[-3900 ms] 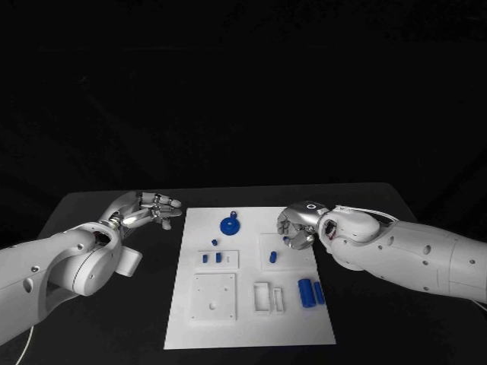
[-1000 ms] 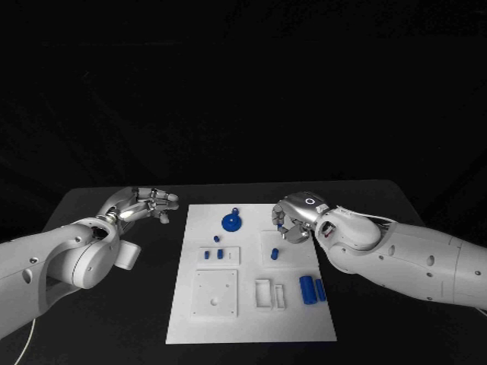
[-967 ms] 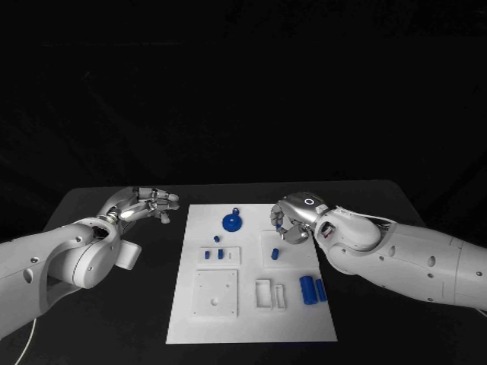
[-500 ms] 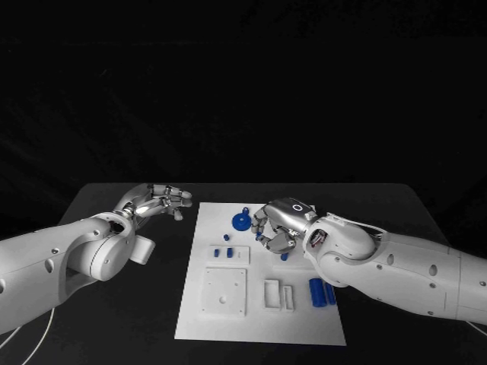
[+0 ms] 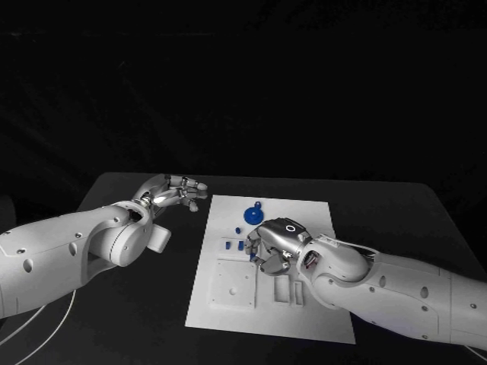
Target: Assemble the parts on the task board
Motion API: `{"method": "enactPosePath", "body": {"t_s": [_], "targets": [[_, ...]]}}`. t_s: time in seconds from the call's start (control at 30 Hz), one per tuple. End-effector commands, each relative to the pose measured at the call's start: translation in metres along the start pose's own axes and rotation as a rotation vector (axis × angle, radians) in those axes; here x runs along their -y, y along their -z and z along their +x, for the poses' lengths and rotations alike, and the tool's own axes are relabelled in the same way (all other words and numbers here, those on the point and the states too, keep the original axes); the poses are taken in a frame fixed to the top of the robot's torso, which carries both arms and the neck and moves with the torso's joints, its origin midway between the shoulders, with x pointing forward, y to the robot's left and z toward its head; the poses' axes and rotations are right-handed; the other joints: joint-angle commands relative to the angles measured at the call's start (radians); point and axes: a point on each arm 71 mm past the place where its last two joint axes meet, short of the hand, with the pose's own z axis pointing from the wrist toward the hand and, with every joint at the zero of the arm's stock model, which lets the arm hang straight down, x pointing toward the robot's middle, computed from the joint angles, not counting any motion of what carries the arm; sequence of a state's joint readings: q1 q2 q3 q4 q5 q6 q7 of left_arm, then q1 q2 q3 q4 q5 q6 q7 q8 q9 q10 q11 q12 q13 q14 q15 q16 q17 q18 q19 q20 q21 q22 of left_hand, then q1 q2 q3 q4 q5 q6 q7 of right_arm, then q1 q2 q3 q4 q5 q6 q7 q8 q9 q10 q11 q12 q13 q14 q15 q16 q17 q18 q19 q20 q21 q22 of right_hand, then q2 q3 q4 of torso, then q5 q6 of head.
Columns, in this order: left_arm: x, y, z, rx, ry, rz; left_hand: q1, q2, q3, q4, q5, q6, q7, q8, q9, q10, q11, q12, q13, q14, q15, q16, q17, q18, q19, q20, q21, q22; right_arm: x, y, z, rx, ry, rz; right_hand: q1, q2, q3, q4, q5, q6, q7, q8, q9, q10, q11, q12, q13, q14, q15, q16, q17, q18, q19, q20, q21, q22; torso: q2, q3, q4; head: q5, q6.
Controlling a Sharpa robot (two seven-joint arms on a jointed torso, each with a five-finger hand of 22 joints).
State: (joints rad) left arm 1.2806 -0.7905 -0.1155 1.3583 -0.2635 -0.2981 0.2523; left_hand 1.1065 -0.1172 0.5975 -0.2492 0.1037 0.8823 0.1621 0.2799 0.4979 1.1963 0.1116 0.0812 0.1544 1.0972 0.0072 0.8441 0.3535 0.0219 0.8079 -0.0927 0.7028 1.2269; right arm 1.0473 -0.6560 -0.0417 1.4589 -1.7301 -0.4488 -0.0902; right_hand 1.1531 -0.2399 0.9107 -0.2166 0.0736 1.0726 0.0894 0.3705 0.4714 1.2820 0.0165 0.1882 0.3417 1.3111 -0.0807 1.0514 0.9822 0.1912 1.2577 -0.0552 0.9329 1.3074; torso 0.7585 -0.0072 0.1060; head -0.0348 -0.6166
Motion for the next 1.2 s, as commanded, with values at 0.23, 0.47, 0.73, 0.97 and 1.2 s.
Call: {"method": "enactPosePath", "body": {"t_s": [0.23,0.47,0.73,0.97,1.2], "targets": [[0.003,-0.002,0.006,-0.002,0.012,0.015,-0.004,0.006,-0.004,0.001,-0.001,-0.007,0.002,0.005,-0.001,0.001,0.002,-0.004,0.0,0.006,-0.002,-0.005,0.002,0.02,0.008,0.0,-0.005,0.001,-0.013,0.001,0.024,-0.04,0.038,-0.047,-0.004,0.007,-0.001,-0.006,0.006,0.006,0.003,0.002,0.002,0.052,0.007,-0.001,0.0,-0.002,-0.006,-0.004,0.001,0.071,-0.002,-0.006,0.006,0.017,0.0,0.0016,-0.002,0.022,-0.013],[0.003,-0.002,0.007,-0.005,0.013,0.015,-0.004,0.006,-0.004,0.002,-0.001,-0.007,0.002,0.006,-0.001,0.001,0.001,-0.004,0.0,0.006,-0.002,-0.006,0.003,0.02,0.008,0.0,-0.005,0.001,-0.016,0.002,0.035,-0.052,0.039,-0.043,-0.004,0.007,-0.001,-0.007,0.007,0.006,0.003,0.002,0.002,0.052,0.007,-0.001,0.001,-0.002,-0.006,-0.004,0.001,0.071,-0.002,-0.006,0.006,0.017,0.0,0.0023,-0.0021,0.038,-0.026],[0.003,-0.002,0.006,-0.004,0.013,0.014,-0.005,0.006,-0.005,0.002,-0.001,-0.007,0.002,0.006,-0.001,0.0,0.001,-0.004,0.0,0.007,-0.002,-0.007,0.004,0.021,0.009,0.0,-0.006,0.001,-0.015,0.002,0.038,-0.061,0.045,-0.037,-0.004,0.008,-0.002,-0.008,0.007,0.007,0.003,0.001,0.002,0.053,0.007,-0.002,0.001,-0.001,-0.006,-0.005,0.001,0.071,-0.001,-0.007,0.006,0.017,0.001,0.0012,-0.0007,0.042,-0.032],[0.003,-0.002,0.006,-0.004,0.013,0.014,-0.005,0.006,-0.005,0.002,-0.001,-0.008,0.002,0.006,-0.001,0.0,0.002,-0.004,0.0,0.007,-0.002,-0.007,0.004,0.021,0.009,0.0,-0.006,0.001,-0.013,0.001,0.04,-0.053,0.064,-0.029,-0.004,0.008,-0.002,-0.009,0.007,0.007,0.003,0.001,0.002,0.053,0.007,-0.002,0.001,-0.001,-0.006,-0.005,0.001,0.071,-0.001,-0.007,0.006,0.017,0.0,0.0014,-0.0025,0.047,-0.033],[0.003,-0.002,0.005,-0.003,0.013,0.013,-0.005,0.006,-0.005,0.002,-0.001,-0.008,0.002,0.006,-0.002,0.0,0.002,-0.004,0.0,0.007,-0.002,-0.008,0.005,0.021,0.01,0.0,-0.007,0.001,-0.013,0.0,0.04,-0.044,0.09,-0.028,-0.004,0.008,-0.002,-0.01,0.007,0.007,0.003,0.001,0.002,0.053,0.007,-0.003,0.002,-0.001,-0.006,-0.005,0.001,0.071,0.0,-0.007,0.006,0.017,0.0,0.0015,-0.0021,0.05,-0.034]]}}
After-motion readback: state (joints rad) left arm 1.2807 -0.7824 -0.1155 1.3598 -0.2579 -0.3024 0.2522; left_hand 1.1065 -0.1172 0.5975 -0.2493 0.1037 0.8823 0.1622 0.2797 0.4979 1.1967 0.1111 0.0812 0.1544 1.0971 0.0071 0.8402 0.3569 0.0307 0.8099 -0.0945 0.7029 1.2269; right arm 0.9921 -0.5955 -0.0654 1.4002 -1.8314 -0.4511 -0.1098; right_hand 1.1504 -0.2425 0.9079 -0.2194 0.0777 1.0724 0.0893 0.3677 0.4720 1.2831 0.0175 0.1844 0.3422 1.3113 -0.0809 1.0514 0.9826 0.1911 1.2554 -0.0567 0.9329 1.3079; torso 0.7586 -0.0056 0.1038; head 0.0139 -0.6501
